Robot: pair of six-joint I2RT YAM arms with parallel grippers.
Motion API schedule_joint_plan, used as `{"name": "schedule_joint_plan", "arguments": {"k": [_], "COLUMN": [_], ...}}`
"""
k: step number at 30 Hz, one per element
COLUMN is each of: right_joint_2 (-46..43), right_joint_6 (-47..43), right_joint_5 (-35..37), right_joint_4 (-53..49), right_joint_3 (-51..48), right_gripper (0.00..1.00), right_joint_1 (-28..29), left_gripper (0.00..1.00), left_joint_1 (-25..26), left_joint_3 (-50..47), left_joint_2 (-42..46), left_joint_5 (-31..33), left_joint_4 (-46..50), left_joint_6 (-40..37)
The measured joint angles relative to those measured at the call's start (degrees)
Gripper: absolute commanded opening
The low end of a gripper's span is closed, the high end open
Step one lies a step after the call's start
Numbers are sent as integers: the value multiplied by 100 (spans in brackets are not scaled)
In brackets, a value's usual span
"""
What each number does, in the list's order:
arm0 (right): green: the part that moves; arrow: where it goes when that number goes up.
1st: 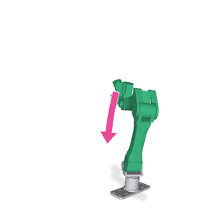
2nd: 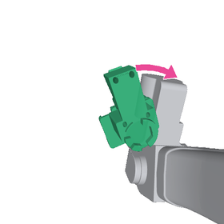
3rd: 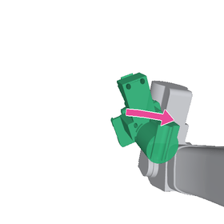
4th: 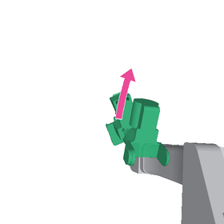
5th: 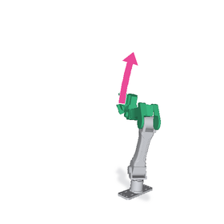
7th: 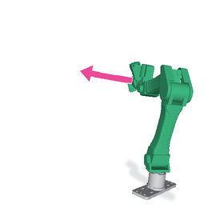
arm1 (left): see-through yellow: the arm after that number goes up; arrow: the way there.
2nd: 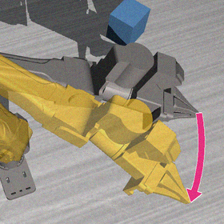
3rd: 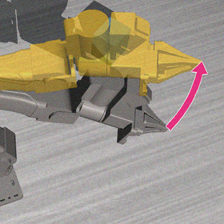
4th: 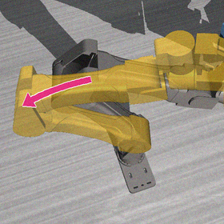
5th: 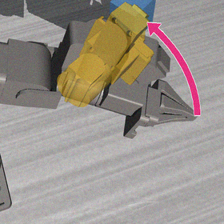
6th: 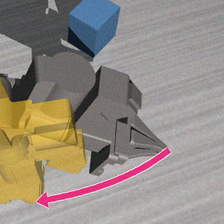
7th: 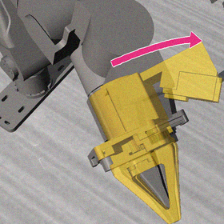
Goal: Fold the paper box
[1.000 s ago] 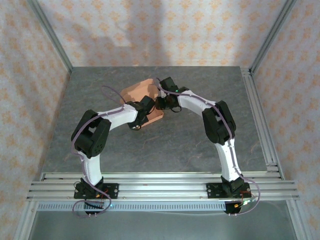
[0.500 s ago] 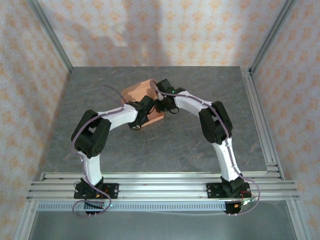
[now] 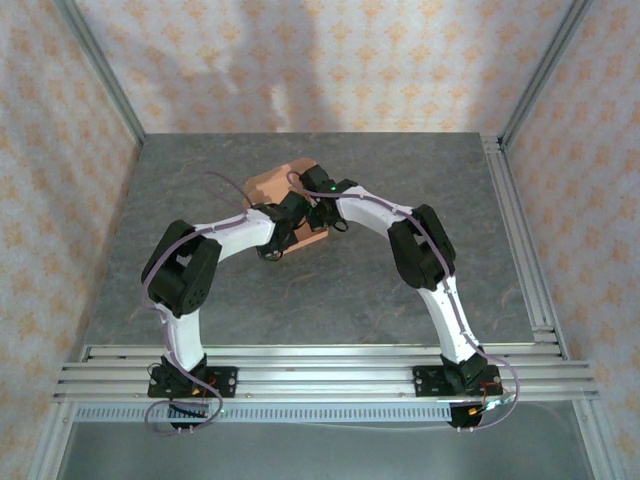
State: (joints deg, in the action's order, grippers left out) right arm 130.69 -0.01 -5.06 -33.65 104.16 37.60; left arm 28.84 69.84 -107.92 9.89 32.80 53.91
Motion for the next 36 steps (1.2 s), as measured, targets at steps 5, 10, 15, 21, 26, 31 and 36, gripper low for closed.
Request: {"name": "schedule_joint_plan", "arguments": {"k": [5, 10, 15, 21, 26, 31, 36], "right_joint_2": [0, 0, 0, -28, -289, -883, -1698], "right_joint_6": [-7, 17, 83, 166, 280, 334, 361], "right_joint_5": [164, 247, 212, 31, -264, -638, -1377], "right_joint_4": [-24, -44, -42, 111, 422, 911, 1716], "right_joint_3": [2, 55, 66, 0, -422, -1060, -1764], "right_gripper": [2, 1, 1, 1, 2, 3, 3], "right_joint_1": [9, -15, -70, -181, -380, -570, -581], "left_gripper": [33, 43, 55, 67, 73, 75, 76], "left_joint_1": [0, 0, 0, -103, -831, -1832, -2253], "left_joint_3": [-173, -363, -713, -1388, -2203, -2815, -3101], "left_joint_2": [365, 1012, 1779, 2636, 3532, 3963, 3565], "left_joint_5": [-46, -7, 175, 562, 553, 96, -765], "left_joint_4": [-55, -46, -81, -103, -275, -575, -1211], "left_joint_6": [9, -2, 2, -4, -7, 0, 0]}}
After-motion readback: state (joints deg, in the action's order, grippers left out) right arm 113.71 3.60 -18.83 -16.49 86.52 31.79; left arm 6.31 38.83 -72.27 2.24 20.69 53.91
